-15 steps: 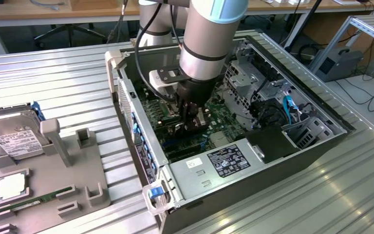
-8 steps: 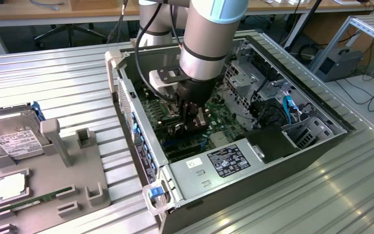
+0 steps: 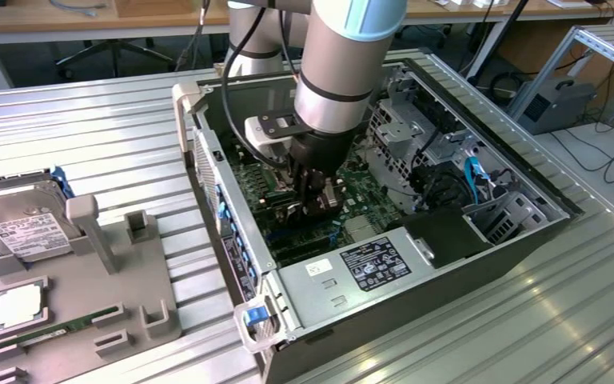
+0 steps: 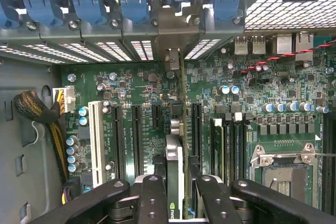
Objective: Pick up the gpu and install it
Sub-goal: 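Insert the gpu into the slot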
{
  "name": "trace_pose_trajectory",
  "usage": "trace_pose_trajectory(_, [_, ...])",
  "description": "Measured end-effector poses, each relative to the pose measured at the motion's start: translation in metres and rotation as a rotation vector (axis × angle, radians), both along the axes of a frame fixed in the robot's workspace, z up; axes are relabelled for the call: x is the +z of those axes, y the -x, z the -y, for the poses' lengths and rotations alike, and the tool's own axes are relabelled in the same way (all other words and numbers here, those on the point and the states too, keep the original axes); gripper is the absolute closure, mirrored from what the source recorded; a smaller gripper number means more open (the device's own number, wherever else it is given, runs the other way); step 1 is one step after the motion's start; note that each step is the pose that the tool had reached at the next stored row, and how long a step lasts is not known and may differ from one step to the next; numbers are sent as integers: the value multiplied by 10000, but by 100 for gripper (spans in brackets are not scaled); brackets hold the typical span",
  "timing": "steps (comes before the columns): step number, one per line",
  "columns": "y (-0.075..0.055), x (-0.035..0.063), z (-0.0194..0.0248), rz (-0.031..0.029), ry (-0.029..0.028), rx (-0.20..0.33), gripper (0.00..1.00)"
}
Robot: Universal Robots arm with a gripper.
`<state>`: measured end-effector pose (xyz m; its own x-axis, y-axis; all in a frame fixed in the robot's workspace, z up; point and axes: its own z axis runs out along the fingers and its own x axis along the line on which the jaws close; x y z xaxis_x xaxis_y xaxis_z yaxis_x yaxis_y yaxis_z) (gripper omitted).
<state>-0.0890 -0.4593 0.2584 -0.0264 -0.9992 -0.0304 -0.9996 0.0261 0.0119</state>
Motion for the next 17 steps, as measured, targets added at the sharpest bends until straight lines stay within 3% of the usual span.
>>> trace_pose_trajectory(17, [41, -14, 1, 14, -8, 6, 73])
